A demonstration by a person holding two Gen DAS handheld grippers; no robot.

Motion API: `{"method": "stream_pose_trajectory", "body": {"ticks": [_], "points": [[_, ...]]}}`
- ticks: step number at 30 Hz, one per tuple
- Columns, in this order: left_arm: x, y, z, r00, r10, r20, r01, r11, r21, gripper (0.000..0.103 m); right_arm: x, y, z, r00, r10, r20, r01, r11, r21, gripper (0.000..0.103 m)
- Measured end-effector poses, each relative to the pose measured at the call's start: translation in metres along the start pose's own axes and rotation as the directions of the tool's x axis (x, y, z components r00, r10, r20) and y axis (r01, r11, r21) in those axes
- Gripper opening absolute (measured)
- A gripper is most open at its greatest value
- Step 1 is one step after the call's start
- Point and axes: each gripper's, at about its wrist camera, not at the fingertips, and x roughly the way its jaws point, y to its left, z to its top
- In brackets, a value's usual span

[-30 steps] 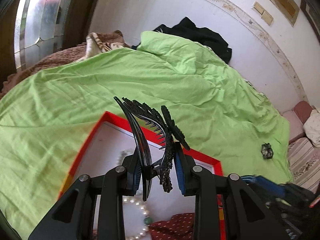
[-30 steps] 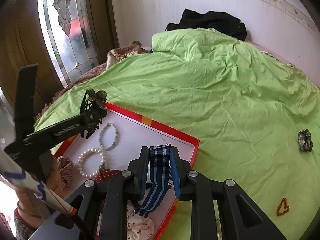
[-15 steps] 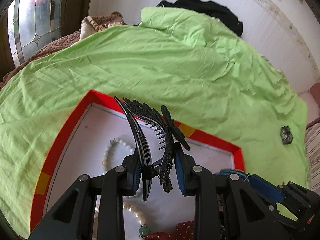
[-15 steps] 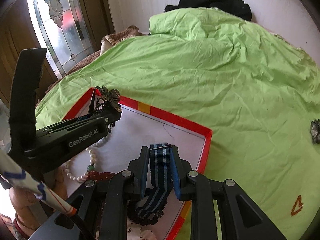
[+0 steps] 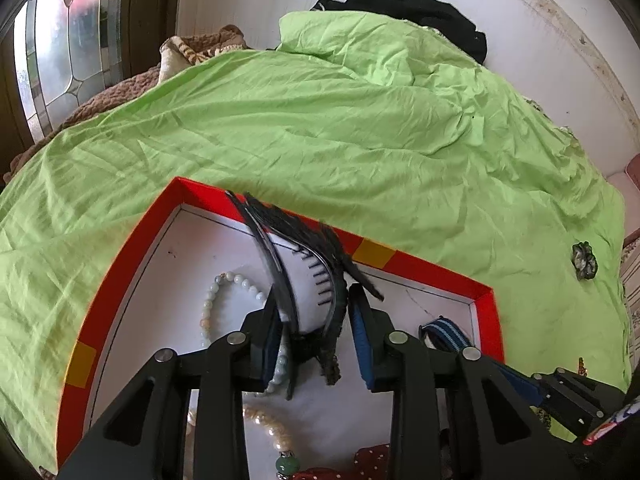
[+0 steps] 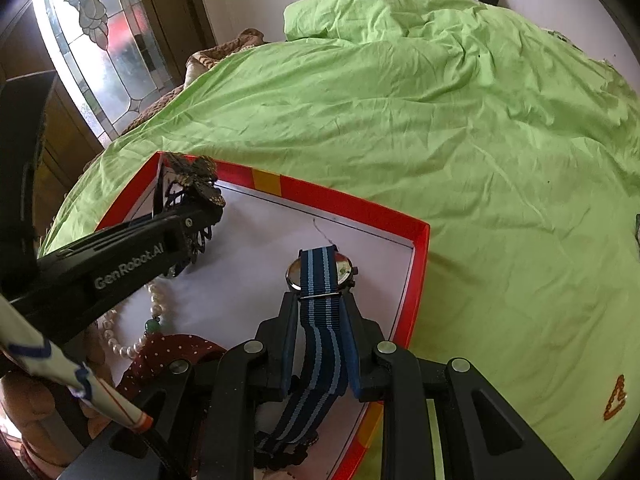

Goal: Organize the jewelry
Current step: 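Carry the claw clips and striped watch into the tray and open both grippers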

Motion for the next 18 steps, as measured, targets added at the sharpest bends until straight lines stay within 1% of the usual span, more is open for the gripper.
{"method": "stream_pose_trajectory", "body": {"ticks": [3,4,5,6,8,16,18], "points": [[-0.008,-0.003,0.000,0.999,-0.002,0.034,0.001,1.000,0.007,0.047,-0.001,-0.002,-0.001,1.000,0.002,-0.003,-0.002,1.000,0.004,0.024],[-0.010,-0.004,0.000,0.999,0.000,0.041,0.000,1.000,0.008,0.048,-0.001,-0.002,-0.002,1.000,0.006,-0.003,-0.006,1.000,0.007,0.025],[-0.013,-0.005,0.000,0.999,0.001,0.049,-0.001,1.000,0.008,0.049,-0.001,-0.003,-0.002,1.000,0.009,-0.003,-0.009,1.000,0.010,0.031],[-0.015,-0.006,0.000,0.998,0.001,0.056,-0.002,1.000,0.010,0.049,-0.003,-0.004,-0.002,1.000,0.014,-0.002,-0.013,1.000,0.015,0.041],[-0.020,-0.008,0.000,0.997,0.005,0.072,-0.006,1.000,0.015,0.049,-0.007,-0.005,-0.002,1.000,0.016,0.012,-0.017,1.000,0.023,0.048],[-0.040,-0.018,-0.005,0.988,0.063,0.141,-0.071,0.996,0.054,0.050,-0.034,-0.013,-0.005,0.998,0.022,0.056,-0.024,0.999,0.034,0.048],[-0.047,-0.021,-0.007,0.984,0.074,0.162,-0.085,0.994,0.065,0.053,-0.044,-0.019,-0.007,0.997,0.017,0.071,-0.020,0.999,0.043,0.050]]}}
